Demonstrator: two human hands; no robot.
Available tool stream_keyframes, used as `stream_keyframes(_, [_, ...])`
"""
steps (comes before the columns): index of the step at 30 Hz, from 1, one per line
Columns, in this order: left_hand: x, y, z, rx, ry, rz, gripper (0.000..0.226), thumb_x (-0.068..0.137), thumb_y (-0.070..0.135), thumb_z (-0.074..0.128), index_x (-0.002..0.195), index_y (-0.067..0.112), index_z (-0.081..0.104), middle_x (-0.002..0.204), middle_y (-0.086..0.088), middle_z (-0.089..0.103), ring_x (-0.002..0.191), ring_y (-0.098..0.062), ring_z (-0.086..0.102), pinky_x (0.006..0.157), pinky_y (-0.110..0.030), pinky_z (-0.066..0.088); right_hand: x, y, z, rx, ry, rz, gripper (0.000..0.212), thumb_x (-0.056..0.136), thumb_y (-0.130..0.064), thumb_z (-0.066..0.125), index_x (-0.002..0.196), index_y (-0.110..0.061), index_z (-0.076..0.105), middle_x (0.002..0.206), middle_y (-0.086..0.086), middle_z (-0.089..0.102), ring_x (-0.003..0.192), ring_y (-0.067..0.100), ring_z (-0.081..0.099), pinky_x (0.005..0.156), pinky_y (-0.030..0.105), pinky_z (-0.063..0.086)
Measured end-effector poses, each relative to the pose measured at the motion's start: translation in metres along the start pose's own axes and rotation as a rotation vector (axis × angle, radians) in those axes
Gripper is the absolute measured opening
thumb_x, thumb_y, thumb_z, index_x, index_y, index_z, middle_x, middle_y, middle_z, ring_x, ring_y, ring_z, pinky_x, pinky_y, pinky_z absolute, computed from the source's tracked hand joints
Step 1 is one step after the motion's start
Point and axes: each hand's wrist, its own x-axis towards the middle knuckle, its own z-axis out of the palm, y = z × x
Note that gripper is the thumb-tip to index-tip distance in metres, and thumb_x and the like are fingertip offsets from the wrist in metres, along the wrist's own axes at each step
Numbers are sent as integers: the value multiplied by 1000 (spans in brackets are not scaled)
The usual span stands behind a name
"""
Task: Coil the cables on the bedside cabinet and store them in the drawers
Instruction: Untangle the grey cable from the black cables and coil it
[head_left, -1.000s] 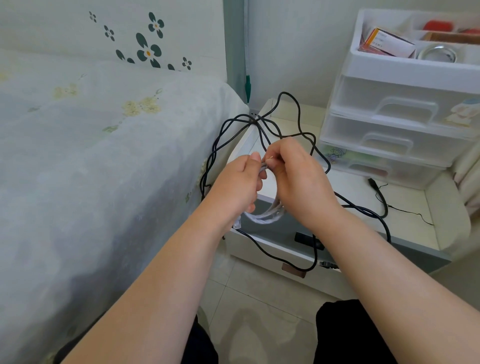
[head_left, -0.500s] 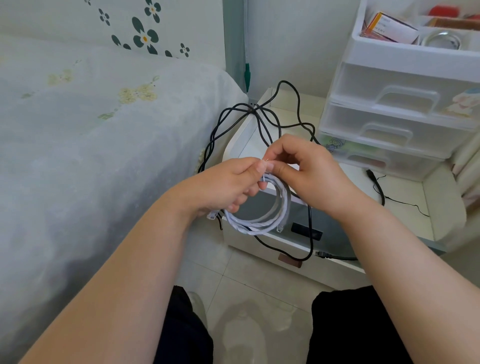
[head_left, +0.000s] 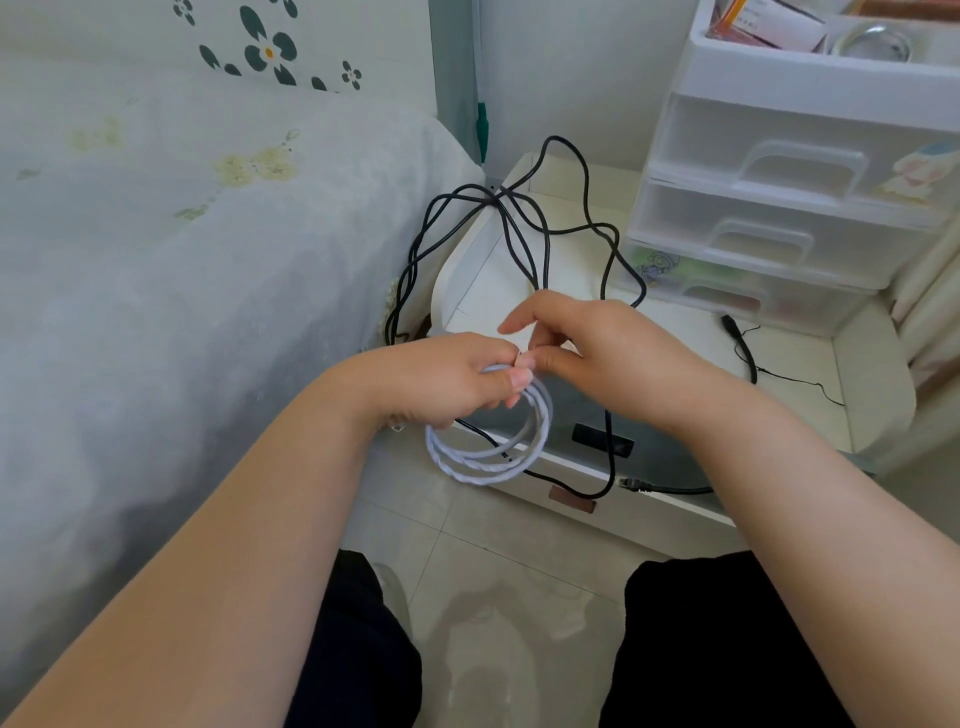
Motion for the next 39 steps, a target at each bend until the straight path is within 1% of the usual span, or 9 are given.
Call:
stream_keyframes(8, [5, -6, 9, 185, -94, -1, 26, 99, 35, 43, 84, 20, 58, 64, 13, 49, 49, 1, 41, 51, -12, 32, -14, -1, 14, -386, -158, -89, 16, 99, -28, 39, 105, -18, 50, 95, 2, 56, 85, 22, 51, 70, 38, 44])
stream_keyframes(15, [2, -10, 15, 168, -212, -12, 27, 98, 36, 47, 81, 19, 58, 43, 23, 46, 39, -1, 35, 44, -11, 31, -28, 5, 30, -427, -179, -216, 13, 99, -25, 39, 102, -17, 49, 95, 1, 52, 83, 21, 47, 70, 38, 44])
stream_keyframes(19, [2, -12, 16, 187, -230, -21, 24, 98, 32, 48, 81, 18, 58, 46, 20, 47, 42, -1, 37, 46, -11, 31, -29, 10, 39, -393, -143, -310, 19, 96, -24, 39, 100, -16, 55, 88, 3, 54, 78, 22, 47, 63, 31, 32])
stream_keyframes(21, [2, -12, 17, 208, -216, -6, 22, 97, 32, 50, 81, 20, 58, 55, 14, 47, 49, -2, 39, 52, -14, 34, -28, 10, 39, -318, -143, -303, 23, 97, -27, 36, 97, -17, 56, 85, -2, 53, 78, 19, 47, 65, 32, 36])
stream_keyframes(25, [3, -16, 19, 228, -125, 3, 16, 94, 31, 57, 87, 19, 64, 82, 1, 64, 75, -12, 57, 75, -29, 45, -25, 10, 42, -143, -198, -212, 16, 98, -25, 40, 83, -25, 44, 78, -9, 47, 74, 13, 45, 65, 29, 34])
stream_keyframes(27, [5, -16, 23, 271, -54, -12, 19, 92, 31, 59, 92, 13, 64, 87, -8, 65, 76, -20, 55, 73, -36, 45, -23, 12, 45, -97, -199, -123, 19, 98, -23, 41, 79, -24, 44, 71, -10, 48, 65, 9, 44, 59, 25, 32])
stream_keyframes(30, [6, -16, 29, 332, 106, -25, 19, 91, 34, 59, 87, 15, 61, 78, 0, 67, 73, -15, 56, 67, -32, 43, -19, 17, 48, 74, -190, 51, 27, 98, -23, 43, 71, -27, 45, 61, -9, 46, 57, 1, 44, 53, 16, 30])
stream_keyframes(36, [14, -5, 37, 451, 342, -41, 15, 93, 31, 57, 95, 16, 57, 84, -1, 62, 81, -19, 54, 57, -27, 33, -7, 21, 48, 267, -84, 260, 35, 98, -25, 46, 62, -23, 46, 58, -7, 41, 54, 7, 36, 54, 24, 29])
stream_keyframes(39, [17, -5, 46, 391, 454, -46, 19, 91, 30, 58, 107, 19, 56, 96, 1, 64, 90, -18, 57, 71, -32, 43, -2, 25, 48, 409, -12, 369, 35, 96, -24, 47, 61, -21, 48, 59, -3, 44, 57, 14, 39, 60, 27, 33])
